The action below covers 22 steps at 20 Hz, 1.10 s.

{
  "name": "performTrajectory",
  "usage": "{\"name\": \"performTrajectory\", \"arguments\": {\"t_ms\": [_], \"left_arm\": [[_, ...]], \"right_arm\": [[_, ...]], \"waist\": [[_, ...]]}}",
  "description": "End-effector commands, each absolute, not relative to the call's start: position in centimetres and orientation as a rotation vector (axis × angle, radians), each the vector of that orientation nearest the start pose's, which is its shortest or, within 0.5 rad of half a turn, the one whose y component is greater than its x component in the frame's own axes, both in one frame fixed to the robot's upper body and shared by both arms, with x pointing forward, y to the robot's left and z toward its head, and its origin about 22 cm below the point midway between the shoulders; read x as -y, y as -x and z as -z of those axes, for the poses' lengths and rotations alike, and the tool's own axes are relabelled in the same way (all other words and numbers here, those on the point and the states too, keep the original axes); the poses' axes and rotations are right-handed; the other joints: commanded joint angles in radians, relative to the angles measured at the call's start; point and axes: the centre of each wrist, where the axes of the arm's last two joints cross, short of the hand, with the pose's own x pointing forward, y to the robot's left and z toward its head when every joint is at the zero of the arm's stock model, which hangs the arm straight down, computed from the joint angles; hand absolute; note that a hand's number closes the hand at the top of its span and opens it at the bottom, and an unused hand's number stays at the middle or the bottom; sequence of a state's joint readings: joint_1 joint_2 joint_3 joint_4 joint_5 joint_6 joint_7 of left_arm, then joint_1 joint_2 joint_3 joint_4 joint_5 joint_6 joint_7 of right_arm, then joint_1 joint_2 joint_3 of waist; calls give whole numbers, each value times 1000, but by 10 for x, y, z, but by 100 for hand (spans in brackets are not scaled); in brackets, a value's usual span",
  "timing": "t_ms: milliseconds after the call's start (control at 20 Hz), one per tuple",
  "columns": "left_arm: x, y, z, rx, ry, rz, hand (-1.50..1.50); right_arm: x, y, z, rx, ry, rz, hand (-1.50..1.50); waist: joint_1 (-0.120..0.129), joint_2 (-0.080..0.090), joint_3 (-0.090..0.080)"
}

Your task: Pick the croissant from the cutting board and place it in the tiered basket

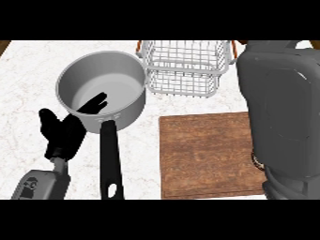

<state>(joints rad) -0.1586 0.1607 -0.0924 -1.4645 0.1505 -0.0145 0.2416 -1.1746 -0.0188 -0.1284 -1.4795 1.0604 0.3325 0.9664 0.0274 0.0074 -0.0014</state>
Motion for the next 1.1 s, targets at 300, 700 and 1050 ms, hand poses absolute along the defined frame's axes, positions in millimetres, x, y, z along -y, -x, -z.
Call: {"name": "performTrajectory", "arguments": {"t_ms": [300,700,1050], "left_arm": [[-215,-288,-35,1389,145,171,0],[-218,-294,-34,1412,129,197,0],[-208,-297,-32,1408,165,215,0]], "right_arm": [[76,-419,-295,1420,985,-341,150],[84,-444,-262,1515,717,-105,-150],[62,-455,-244,1648,614,-111,-150]], "waist": [[8,4,1],[31,14,1],[53,19,0]]}}
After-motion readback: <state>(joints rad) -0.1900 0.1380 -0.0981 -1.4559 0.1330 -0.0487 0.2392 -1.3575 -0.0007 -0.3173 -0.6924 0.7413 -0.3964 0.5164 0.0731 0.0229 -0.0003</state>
